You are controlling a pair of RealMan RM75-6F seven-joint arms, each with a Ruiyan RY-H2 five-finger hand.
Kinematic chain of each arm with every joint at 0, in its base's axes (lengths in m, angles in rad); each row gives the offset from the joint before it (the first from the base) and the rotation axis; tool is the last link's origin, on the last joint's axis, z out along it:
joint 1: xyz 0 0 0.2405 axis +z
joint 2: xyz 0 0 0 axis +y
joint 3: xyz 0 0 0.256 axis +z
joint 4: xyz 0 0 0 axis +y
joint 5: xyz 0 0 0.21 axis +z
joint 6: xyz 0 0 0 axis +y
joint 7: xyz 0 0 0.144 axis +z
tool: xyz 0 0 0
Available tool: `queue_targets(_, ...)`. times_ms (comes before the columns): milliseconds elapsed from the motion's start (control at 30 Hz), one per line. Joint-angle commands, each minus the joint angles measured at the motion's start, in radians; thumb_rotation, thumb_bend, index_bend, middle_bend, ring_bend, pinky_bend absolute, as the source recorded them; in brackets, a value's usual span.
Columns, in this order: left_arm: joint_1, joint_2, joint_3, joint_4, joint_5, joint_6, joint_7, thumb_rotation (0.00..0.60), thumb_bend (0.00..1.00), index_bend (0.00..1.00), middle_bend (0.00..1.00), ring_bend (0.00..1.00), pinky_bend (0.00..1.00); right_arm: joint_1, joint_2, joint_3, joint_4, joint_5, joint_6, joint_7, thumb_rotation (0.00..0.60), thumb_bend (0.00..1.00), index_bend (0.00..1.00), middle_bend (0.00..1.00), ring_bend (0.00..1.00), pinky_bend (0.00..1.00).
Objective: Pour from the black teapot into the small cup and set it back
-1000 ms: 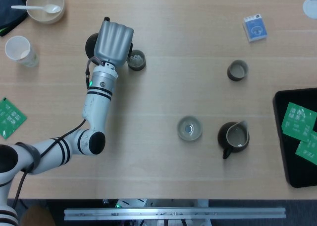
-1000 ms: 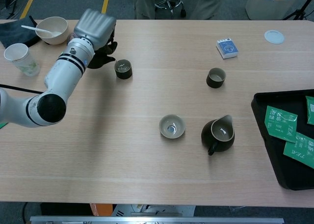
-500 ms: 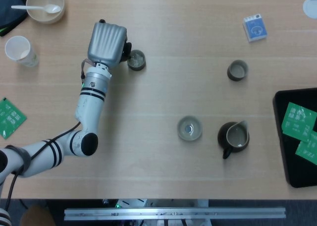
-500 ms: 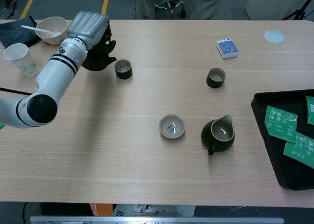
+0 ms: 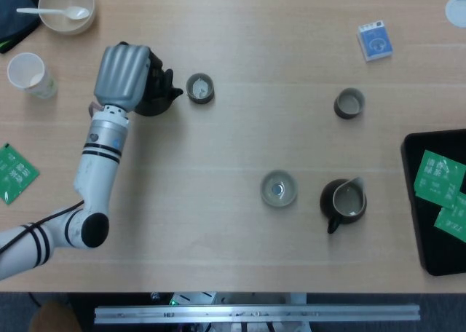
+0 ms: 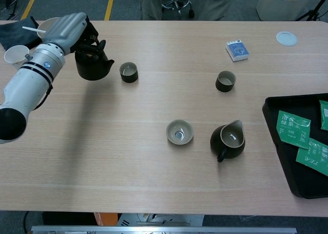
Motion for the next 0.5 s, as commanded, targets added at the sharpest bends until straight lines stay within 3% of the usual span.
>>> queue_targets(33, 0.048, 0.049, 0.03, -0.056, 0.025, 0.014, -0.041, 0.501, 0.44, 0.94, 1.0, 0.9, 0.45, 0.003, -0.002, 0.0, -0.004, -0.001, -0.003, -0.004, 0.6, 0.43, 0.26, 0.31, 0.19, 0.13)
queue_targets(167, 0.087, 0.091, 0.071, -0.107, 0.054, 0.012, -0.07, 0.486, 0.44, 0.93, 1.0, 0.89, 0.44, 0.013, -0.01, -0.003, -0.008, -0.009, -0.012, -0.01, 0.6, 0.43, 0.26, 0.31, 0.19, 0.13)
queue_targets(267, 0.111, 0.104, 0.101, -0.126, 0.075, 0.02, -0.074, 0.422, 0.44, 0.93, 1.0, 0.88, 0.44, 0.018, -0.014, -0.003, -0.011, -0.013, -0.015, -0.014, 0.6, 0.43, 0.26, 0.31, 0.19, 0.13)
queue_targets(500, 0.151, 0.09, 0.157, -0.114, 0.124, 0.038, -0.074, 0.413, 0.44, 0.92, 1.0, 0.88, 0.43, 0.02, -0.014, -0.007, -0.017, -0.02, -0.014, -0.019, 0.6, 0.43, 0.26, 0.31, 0.19, 0.13)
